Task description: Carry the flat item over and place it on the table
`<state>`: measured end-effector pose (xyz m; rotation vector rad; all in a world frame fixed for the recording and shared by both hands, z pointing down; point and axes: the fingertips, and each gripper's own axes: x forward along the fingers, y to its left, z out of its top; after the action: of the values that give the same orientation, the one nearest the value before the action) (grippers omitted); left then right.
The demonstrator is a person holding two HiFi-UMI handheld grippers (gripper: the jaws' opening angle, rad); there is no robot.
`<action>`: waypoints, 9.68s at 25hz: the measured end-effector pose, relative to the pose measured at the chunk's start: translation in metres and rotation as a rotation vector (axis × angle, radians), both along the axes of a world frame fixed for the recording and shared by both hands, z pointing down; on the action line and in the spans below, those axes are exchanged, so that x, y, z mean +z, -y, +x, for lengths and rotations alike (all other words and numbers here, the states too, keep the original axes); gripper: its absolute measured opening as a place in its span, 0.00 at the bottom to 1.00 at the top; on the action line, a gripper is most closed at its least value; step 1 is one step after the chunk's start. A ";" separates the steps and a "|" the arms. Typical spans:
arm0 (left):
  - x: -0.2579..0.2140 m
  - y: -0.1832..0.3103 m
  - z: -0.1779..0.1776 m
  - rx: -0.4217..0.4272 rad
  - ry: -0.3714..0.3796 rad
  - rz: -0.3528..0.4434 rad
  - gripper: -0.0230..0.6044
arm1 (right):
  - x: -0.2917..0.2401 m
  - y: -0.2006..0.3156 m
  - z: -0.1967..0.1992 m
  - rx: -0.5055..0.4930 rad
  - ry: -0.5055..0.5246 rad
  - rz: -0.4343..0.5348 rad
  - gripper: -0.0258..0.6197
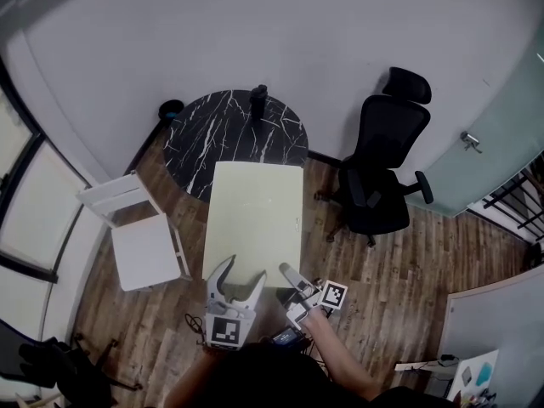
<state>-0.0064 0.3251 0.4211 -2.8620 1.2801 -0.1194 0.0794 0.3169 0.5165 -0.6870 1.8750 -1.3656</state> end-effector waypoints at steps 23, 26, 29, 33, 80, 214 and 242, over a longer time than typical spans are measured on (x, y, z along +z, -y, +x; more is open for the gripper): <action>0.001 0.111 -0.039 0.029 0.002 -0.001 0.49 | -0.001 0.117 -0.039 0.038 -0.010 -0.028 0.50; 0.002 0.124 -0.031 0.024 0.030 0.013 0.49 | 0.004 0.130 -0.034 0.024 0.000 -0.035 0.50; 0.002 0.142 -0.021 0.006 0.040 0.016 0.49 | 0.009 0.149 -0.025 0.003 0.005 -0.039 0.50; 0.004 0.169 -0.001 -0.015 0.056 0.009 0.49 | 0.016 0.177 -0.010 -0.028 0.007 -0.051 0.50; 0.074 0.463 -0.017 -0.027 0.113 -0.137 0.49 | 0.125 0.463 -0.007 -0.087 -0.099 -0.295 0.50; 0.404 0.542 -0.065 -0.190 0.096 -0.937 0.48 | 0.305 0.548 0.029 -0.388 -1.158 -0.258 0.45; 0.393 0.553 -0.074 -0.248 0.172 -0.849 0.46 | 0.296 0.554 0.029 -0.393 -1.255 -0.207 0.45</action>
<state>-0.0801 -0.2284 0.8146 -3.1484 1.8854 -1.1365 0.1084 -0.2372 0.8123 -1.5962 2.9536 -1.5059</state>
